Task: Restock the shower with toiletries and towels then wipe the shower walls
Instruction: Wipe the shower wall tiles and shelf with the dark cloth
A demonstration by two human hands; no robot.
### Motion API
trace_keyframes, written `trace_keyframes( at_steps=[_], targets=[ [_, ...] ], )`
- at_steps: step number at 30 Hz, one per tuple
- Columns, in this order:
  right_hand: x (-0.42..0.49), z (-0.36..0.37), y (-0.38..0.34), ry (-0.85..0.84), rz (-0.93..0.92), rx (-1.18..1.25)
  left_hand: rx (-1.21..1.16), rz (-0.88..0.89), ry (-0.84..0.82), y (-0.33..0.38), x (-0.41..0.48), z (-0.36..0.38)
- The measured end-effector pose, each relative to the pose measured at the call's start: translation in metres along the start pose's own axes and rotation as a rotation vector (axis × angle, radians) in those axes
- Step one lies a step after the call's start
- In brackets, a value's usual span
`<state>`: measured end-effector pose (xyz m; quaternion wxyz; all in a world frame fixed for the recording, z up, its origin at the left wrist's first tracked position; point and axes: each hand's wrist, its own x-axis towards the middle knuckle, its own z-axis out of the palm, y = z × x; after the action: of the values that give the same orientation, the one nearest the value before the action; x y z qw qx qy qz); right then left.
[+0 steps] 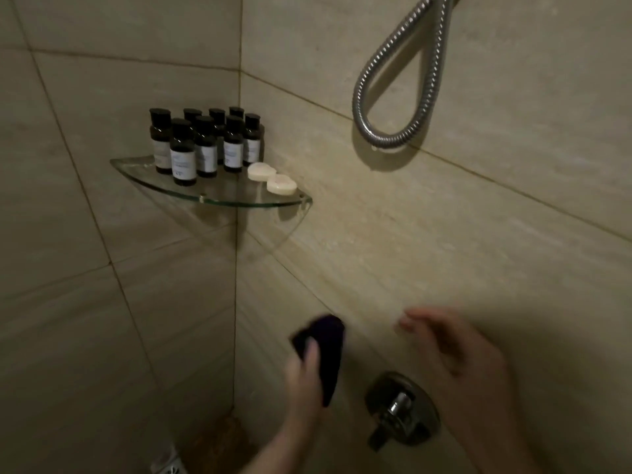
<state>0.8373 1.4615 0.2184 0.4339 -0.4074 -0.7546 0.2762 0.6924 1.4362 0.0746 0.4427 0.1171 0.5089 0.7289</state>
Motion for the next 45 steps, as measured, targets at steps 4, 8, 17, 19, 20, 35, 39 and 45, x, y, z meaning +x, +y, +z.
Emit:
trace_keyframes(
  at_steps=[4,8,17,19,20,35,39,45],
  targets=[
    [0.024,-0.008,-0.015,-0.075,-0.555,-0.637,-0.41,-0.267,0.244,0.031,0.055,-0.022],
    [0.052,-0.024,-0.05,0.039,-0.875,-0.983,-0.419,-0.038,0.381,0.101,0.1,-0.008],
    [0.098,-0.034,-0.053,0.032,-0.845,-1.657,0.009,0.261,0.349,0.071,0.136,0.053],
    [0.1,-0.032,-0.052,0.061,-0.87,-1.706,0.023,0.363,0.267,0.046,0.098,0.067],
    [0.101,-0.031,-0.053,0.065,-0.875,-1.719,0.04,0.412,0.236,0.033,0.078,0.076],
    [0.101,-0.031,-0.054,-0.003,-0.934,-1.637,-0.286,-0.193,0.366,0.01,-0.017,0.062],
    [0.102,-0.03,-0.054,-0.002,-0.942,-1.629,-0.555,-0.204,0.508,0.06,0.107,-0.013],
    [0.103,-0.031,-0.051,0.007,-0.961,-1.627,-0.258,0.109,0.467,0.084,0.164,0.008]
  ],
)
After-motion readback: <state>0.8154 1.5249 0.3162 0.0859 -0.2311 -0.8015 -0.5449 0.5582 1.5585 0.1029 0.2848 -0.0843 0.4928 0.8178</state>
